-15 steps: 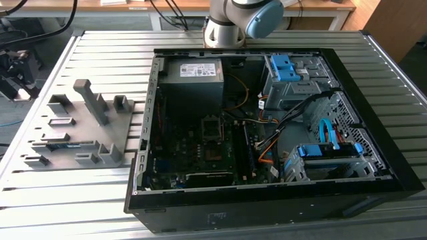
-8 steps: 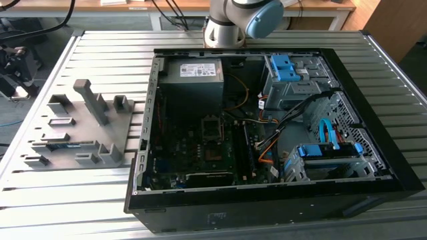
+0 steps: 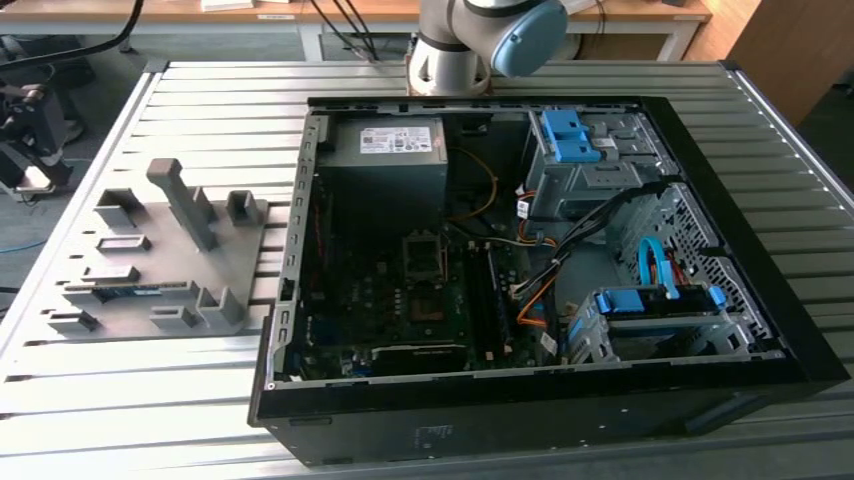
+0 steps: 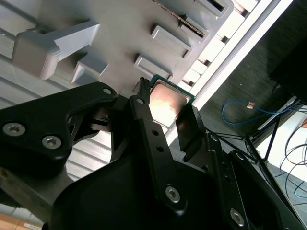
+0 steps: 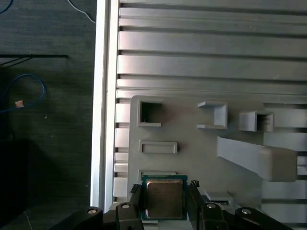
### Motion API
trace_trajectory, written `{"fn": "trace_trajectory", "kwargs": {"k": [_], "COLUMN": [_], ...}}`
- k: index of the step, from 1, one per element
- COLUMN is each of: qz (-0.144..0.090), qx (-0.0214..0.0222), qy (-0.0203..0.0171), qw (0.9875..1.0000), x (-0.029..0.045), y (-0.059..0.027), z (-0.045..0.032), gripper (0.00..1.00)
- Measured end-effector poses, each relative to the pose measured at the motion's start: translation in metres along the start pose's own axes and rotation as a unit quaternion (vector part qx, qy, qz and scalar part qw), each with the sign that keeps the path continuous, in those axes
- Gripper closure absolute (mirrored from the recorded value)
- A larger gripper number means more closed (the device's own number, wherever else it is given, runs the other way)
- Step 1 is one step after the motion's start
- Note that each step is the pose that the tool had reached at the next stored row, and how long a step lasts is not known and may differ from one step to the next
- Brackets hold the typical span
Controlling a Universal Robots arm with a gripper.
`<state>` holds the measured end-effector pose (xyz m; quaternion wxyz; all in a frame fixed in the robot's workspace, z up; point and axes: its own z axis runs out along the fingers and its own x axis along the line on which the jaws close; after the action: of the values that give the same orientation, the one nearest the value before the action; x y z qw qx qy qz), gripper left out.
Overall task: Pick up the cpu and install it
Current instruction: 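Pick up the cpu and move it towards the insertion slot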
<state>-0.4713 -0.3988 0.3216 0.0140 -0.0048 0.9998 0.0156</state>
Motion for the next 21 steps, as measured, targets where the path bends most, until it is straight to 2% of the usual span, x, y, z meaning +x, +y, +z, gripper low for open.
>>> {"fn": "trace_trajectory", "kwargs": {"k": [21], "qz": [0.0], "qx": [0.0], "qy": [0.0], "qw": [1.0], "x": [-0.0007], "y": [0.0008], "z": [-0.0251], "gripper": [0.53]}}
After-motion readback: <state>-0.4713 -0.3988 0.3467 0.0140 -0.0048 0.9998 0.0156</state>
